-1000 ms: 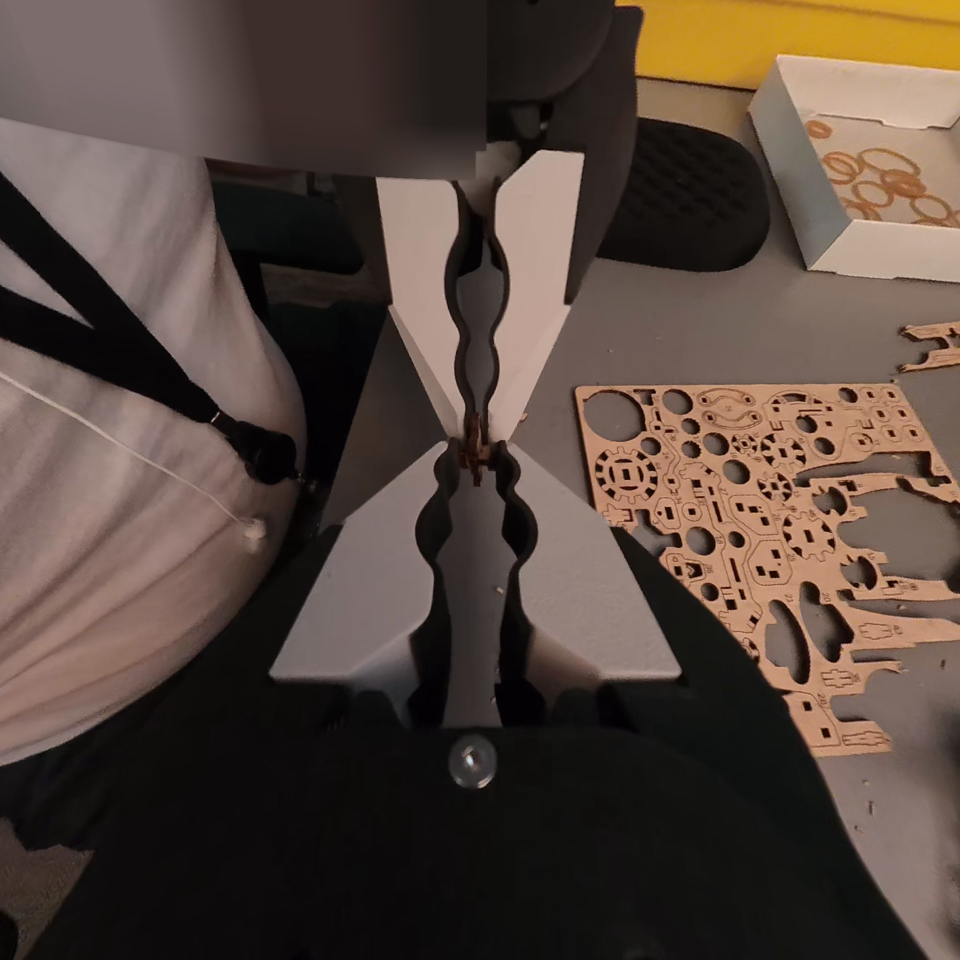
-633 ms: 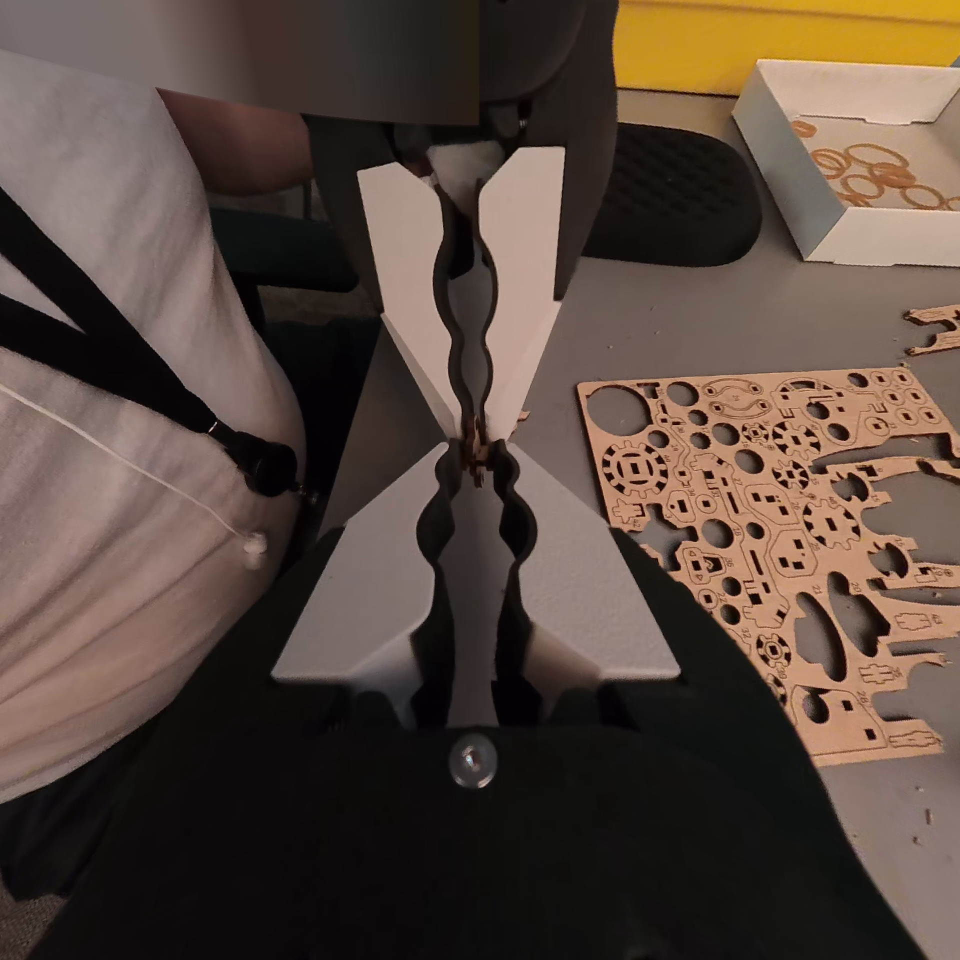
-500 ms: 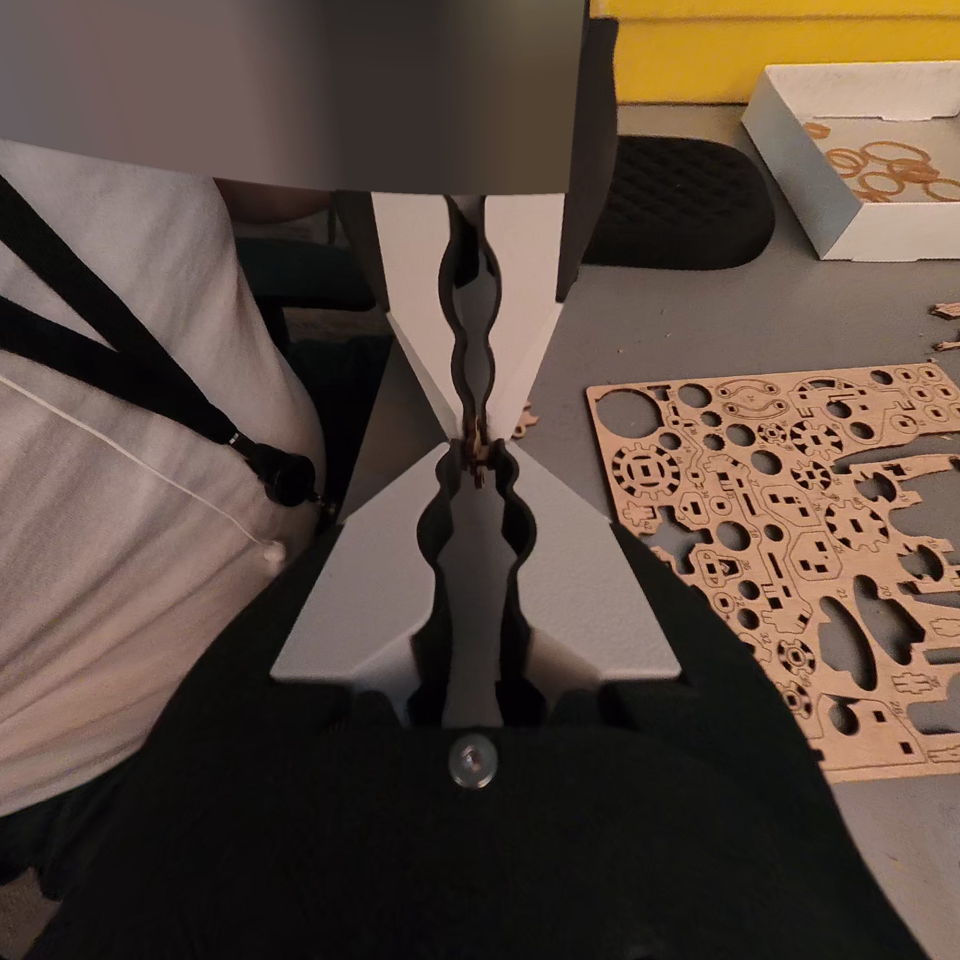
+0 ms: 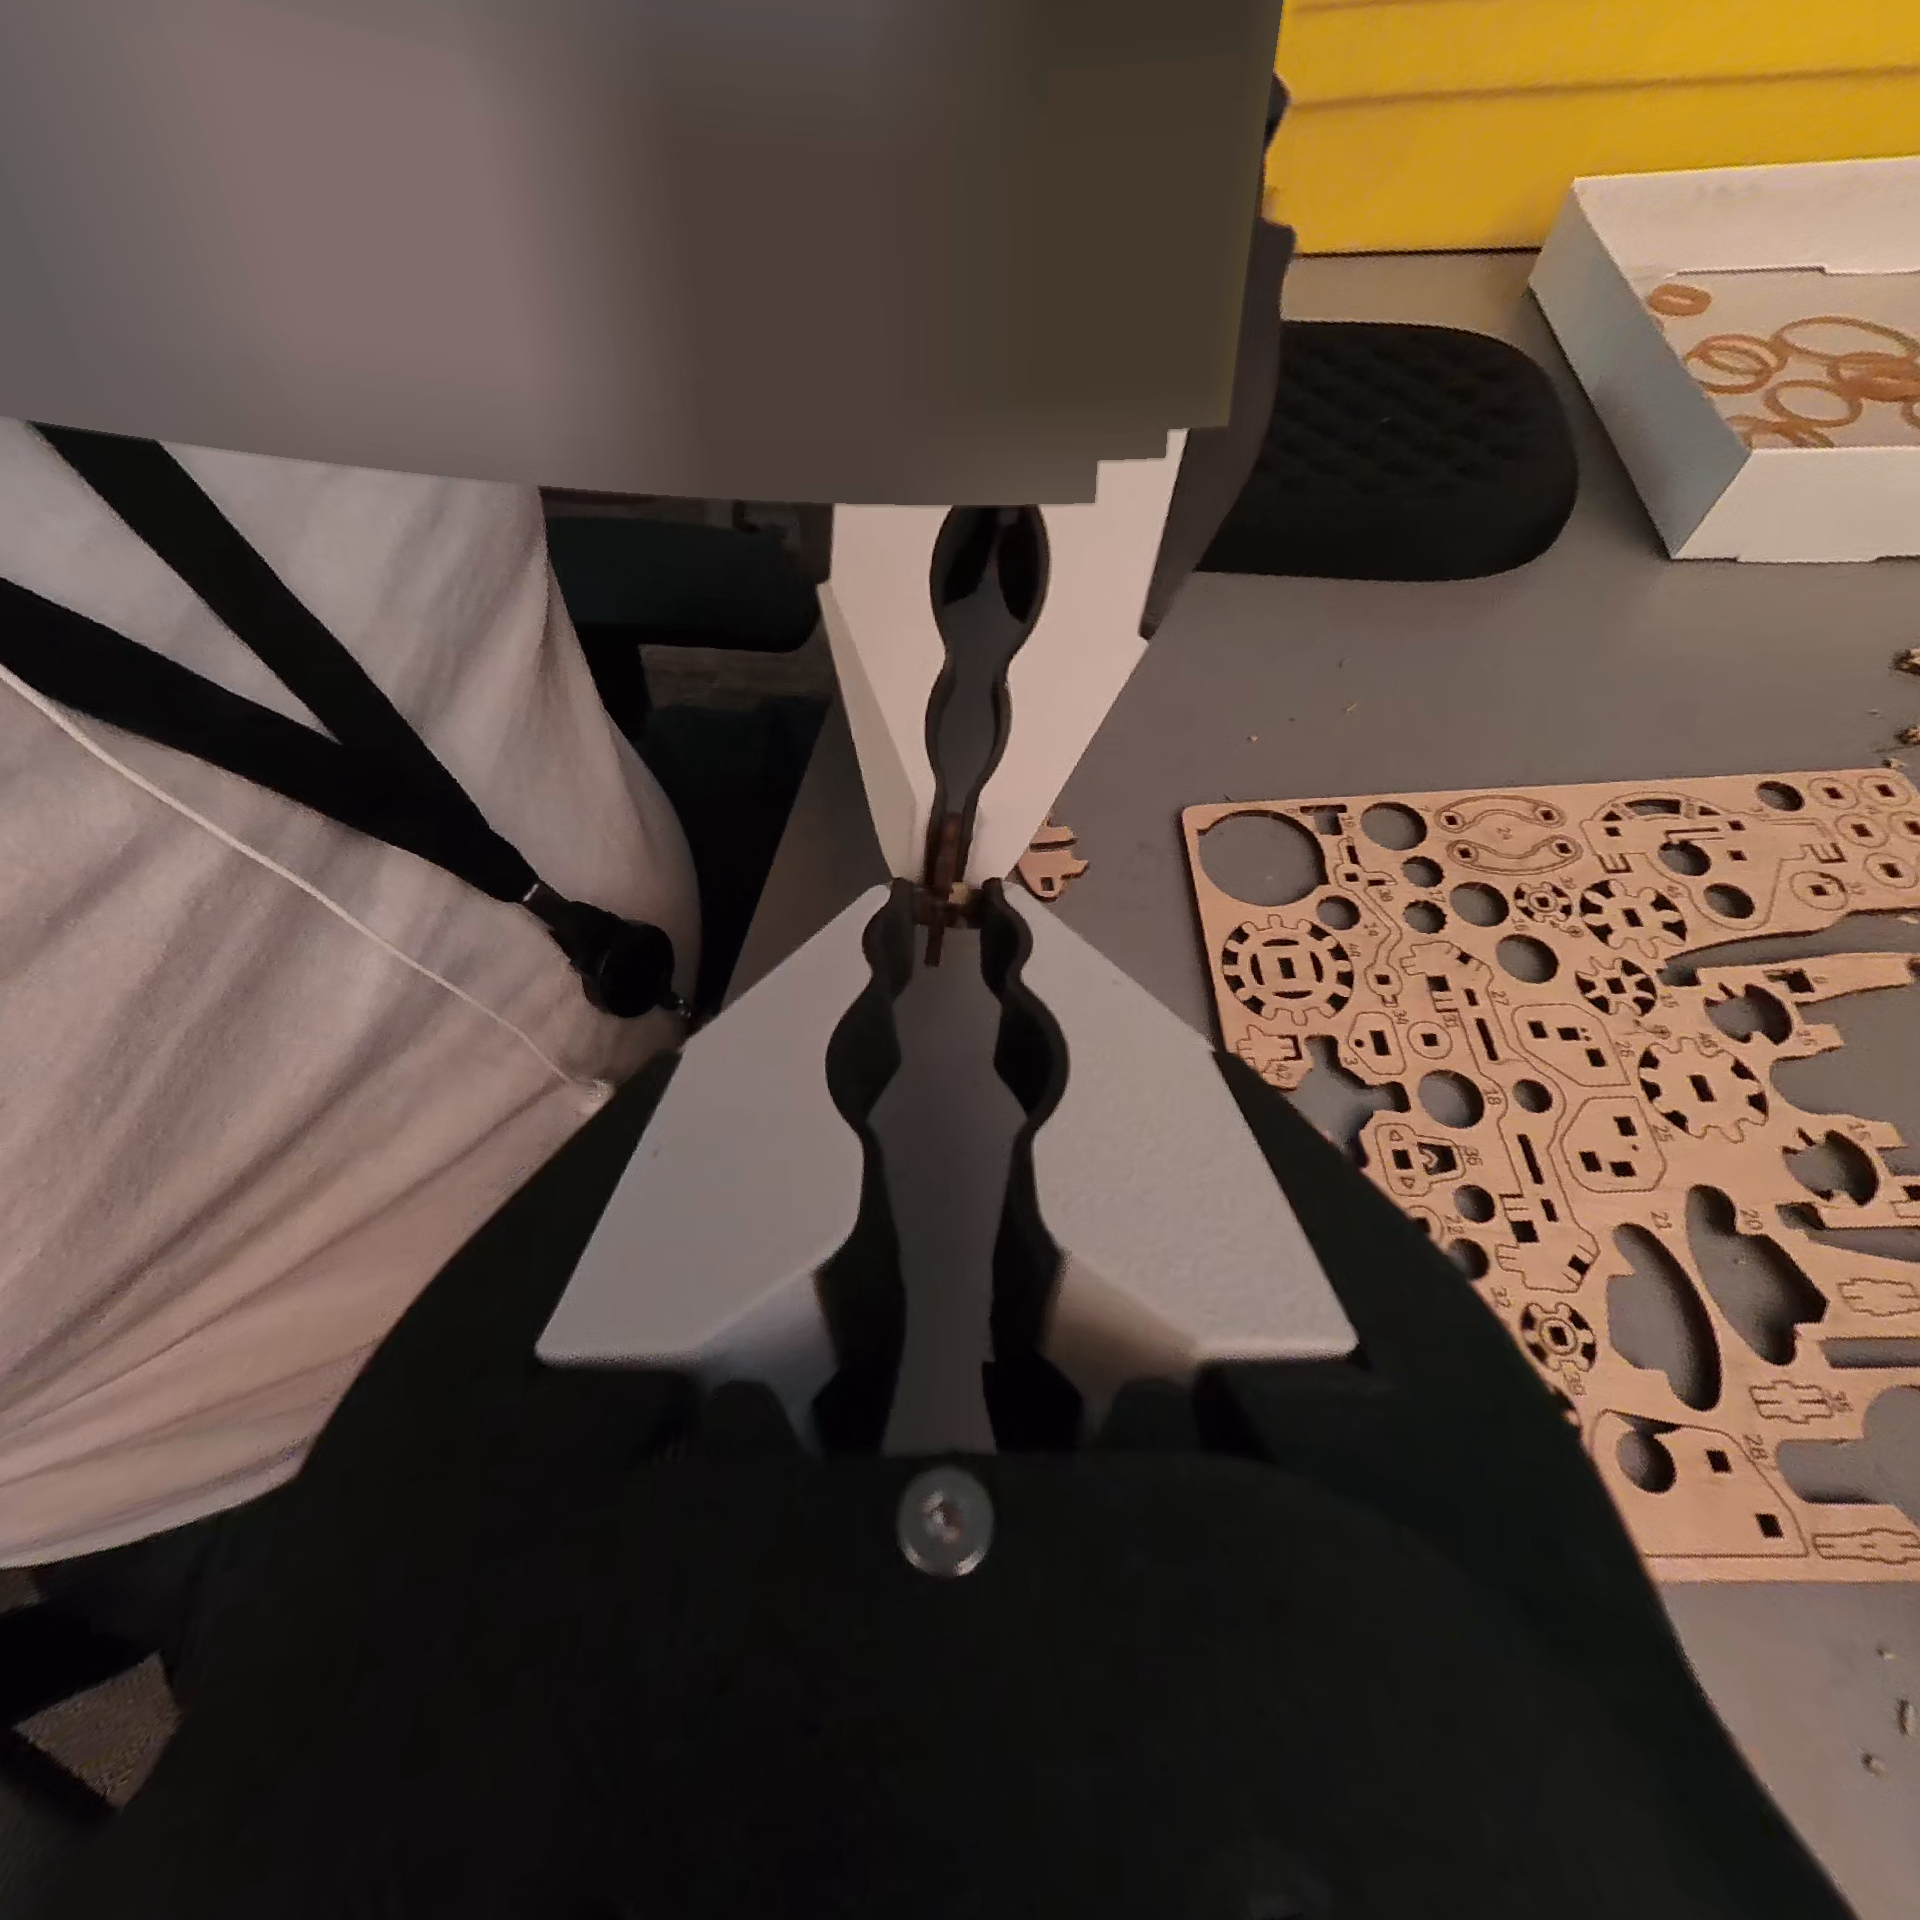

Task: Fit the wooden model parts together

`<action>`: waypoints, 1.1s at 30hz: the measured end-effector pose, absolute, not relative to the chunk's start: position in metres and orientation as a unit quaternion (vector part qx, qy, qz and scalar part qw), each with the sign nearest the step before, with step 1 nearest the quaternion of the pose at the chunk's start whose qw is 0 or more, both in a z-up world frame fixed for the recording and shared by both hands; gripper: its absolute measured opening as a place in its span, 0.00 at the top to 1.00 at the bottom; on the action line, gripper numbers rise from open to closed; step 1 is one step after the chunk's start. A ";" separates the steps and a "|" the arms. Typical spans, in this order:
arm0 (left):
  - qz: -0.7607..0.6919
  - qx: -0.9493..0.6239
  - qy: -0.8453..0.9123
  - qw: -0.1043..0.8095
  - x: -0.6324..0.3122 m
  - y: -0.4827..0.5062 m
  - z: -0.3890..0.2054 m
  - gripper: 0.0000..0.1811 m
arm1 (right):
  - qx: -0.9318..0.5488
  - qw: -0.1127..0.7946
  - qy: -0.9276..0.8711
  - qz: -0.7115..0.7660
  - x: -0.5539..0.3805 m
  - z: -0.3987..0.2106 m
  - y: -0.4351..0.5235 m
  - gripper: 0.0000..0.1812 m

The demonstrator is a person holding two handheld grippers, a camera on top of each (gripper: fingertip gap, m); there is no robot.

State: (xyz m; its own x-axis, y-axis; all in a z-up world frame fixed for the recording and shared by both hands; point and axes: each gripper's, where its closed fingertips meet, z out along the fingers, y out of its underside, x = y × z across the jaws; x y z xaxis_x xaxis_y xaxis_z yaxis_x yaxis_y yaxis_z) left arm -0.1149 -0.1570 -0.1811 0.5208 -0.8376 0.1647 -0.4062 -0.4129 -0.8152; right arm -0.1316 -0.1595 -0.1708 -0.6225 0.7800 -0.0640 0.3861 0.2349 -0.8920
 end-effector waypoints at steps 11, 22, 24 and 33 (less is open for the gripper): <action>-0.297 -0.780 0.400 0.379 -0.114 -0.160 -0.179 0.99 | -0.405 0.154 -0.726 0.533 -0.131 -0.168 -0.163 0.94; -0.227 -0.785 0.424 0.391 -0.115 -0.157 -0.181 0.99 | -0.396 0.203 -0.759 0.476 -0.132 -0.171 -0.162 0.94; -0.207 -0.785 0.437 0.387 -0.115 -0.158 -0.185 0.99 | -0.395 0.207 -0.768 0.461 -0.131 -0.175 -0.163 0.94; -0.191 -0.783 0.448 0.387 -0.117 -0.160 -0.188 0.99 | -0.411 0.182 -0.748 0.489 -0.133 -0.177 -0.166 0.94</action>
